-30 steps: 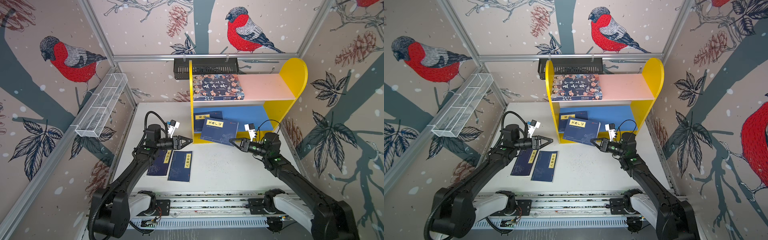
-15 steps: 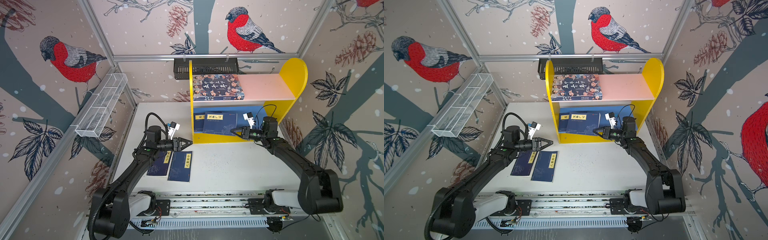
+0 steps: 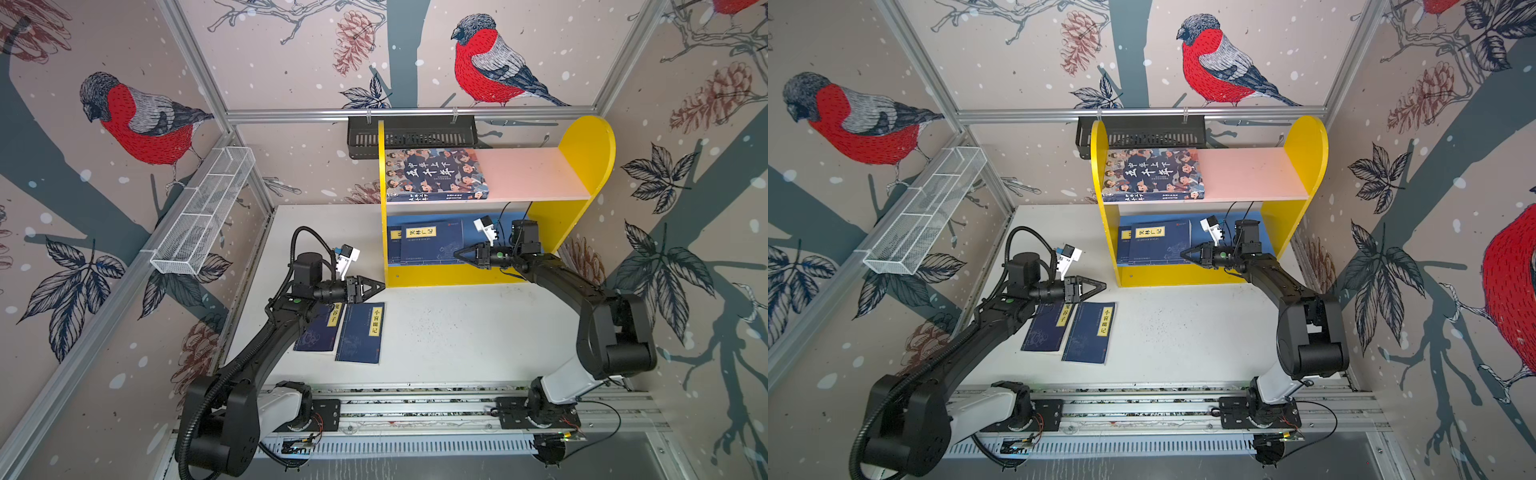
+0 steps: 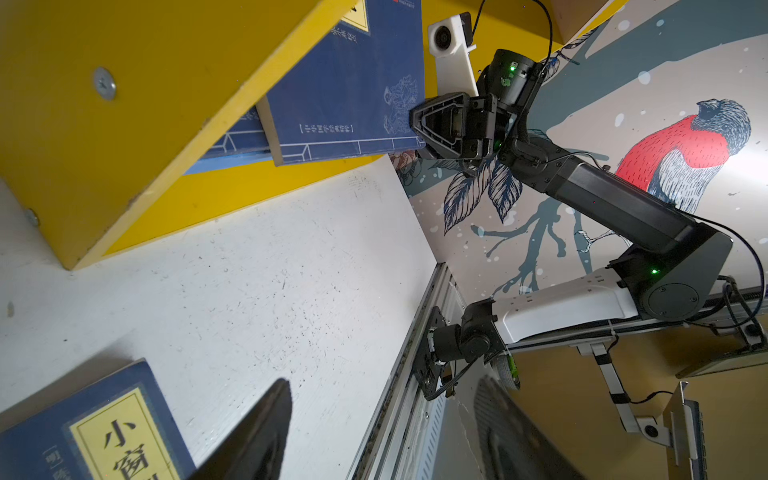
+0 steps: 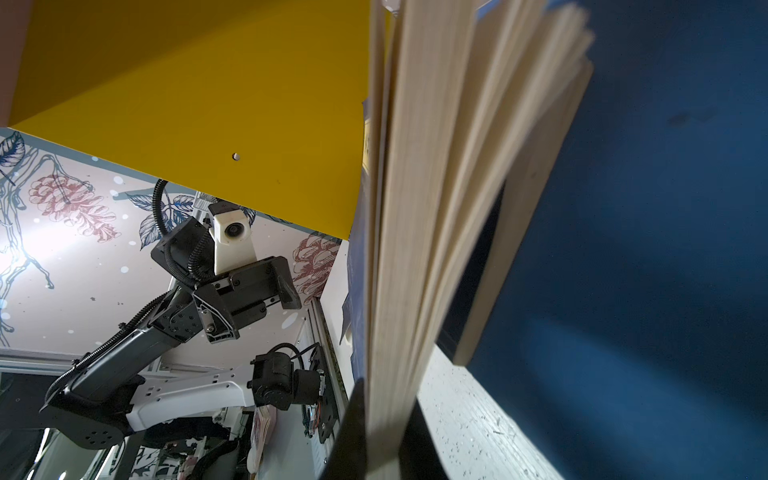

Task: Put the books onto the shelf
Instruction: 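Carry the upright dark-blue book with the right gripper onto the blue shelf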

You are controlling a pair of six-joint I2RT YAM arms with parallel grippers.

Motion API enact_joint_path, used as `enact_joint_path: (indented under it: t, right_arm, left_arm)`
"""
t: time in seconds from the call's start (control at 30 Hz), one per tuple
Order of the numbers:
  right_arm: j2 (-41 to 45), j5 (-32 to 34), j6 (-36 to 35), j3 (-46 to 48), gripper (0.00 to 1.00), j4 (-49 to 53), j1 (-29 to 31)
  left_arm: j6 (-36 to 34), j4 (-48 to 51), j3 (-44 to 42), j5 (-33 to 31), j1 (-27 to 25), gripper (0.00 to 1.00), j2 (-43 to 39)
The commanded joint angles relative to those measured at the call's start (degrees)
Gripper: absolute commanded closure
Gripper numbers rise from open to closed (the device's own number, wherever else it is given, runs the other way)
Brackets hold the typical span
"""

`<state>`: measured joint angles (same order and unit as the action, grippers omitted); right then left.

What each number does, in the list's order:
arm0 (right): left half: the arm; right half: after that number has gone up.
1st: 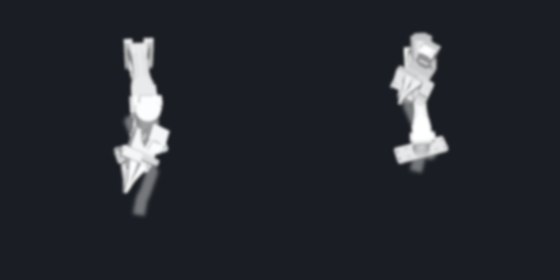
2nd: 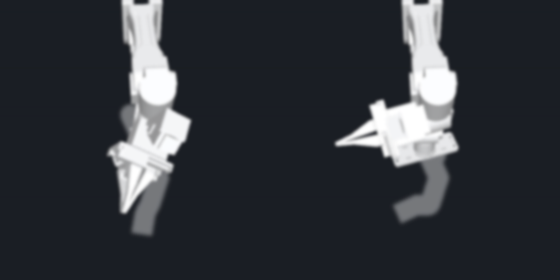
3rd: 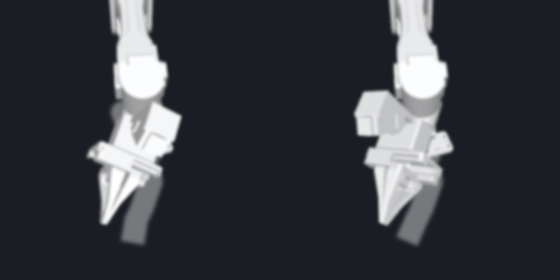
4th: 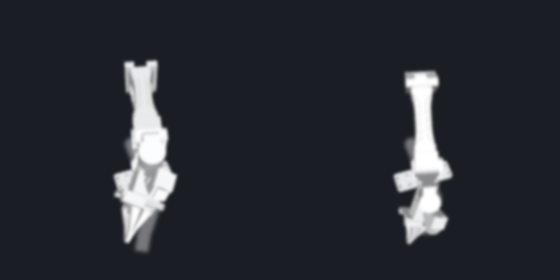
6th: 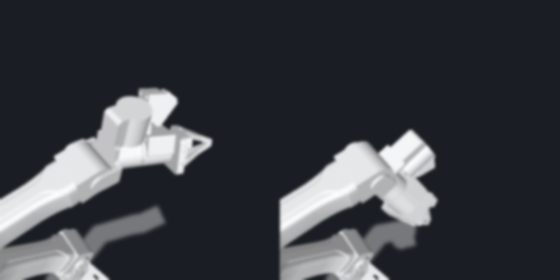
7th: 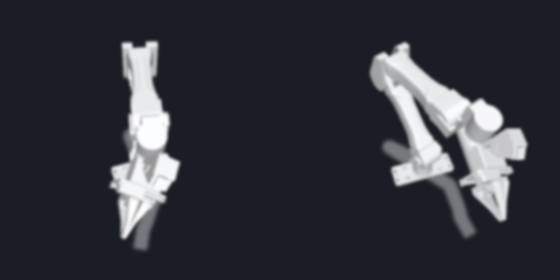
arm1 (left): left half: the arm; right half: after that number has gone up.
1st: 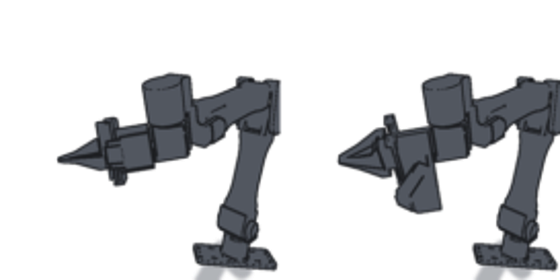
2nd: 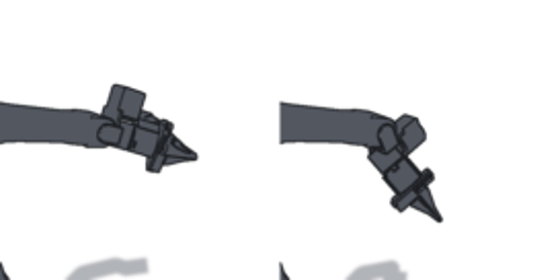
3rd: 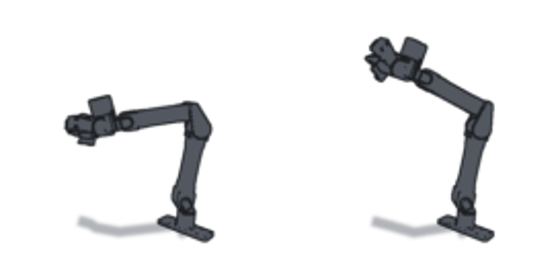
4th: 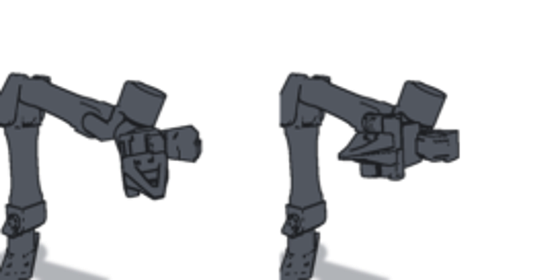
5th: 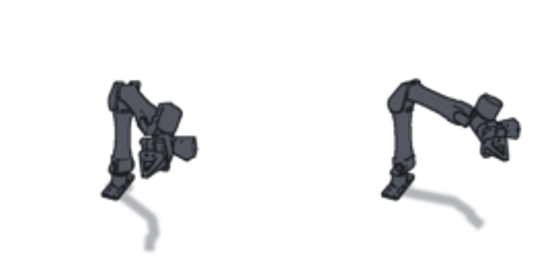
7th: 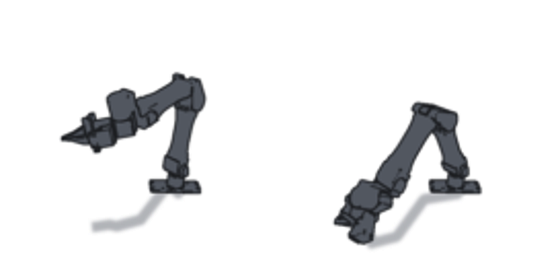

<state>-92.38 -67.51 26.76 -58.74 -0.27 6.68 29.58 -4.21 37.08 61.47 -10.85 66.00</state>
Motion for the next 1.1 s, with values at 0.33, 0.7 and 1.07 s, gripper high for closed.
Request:
enact_joint_path:
  t: [0.33, 0.7, 1.07]
  right_arm:
    - [-4.43, -1.05, 1.42, -4.53, 0.91, -2.95, 2.26]
    - [-7.10, 0.59, 1.38, -6.91, 0.83, -1.50, 3.56]
    - [-5.12, 10.61, -0.55, -7.40, 0.43, 3.26, 4.22]
  left_arm:
    - [-1.04, -2.40, -0.72, 0.67, 0.13, 0.28, -0.86]
    - [-1.11, -2.76, -1.20, 0.67, 0.13, 0.27, -1.13]
    - [-1.53, -2.39, -1.51, 0.13, 0.13, 0.27, -1.57]
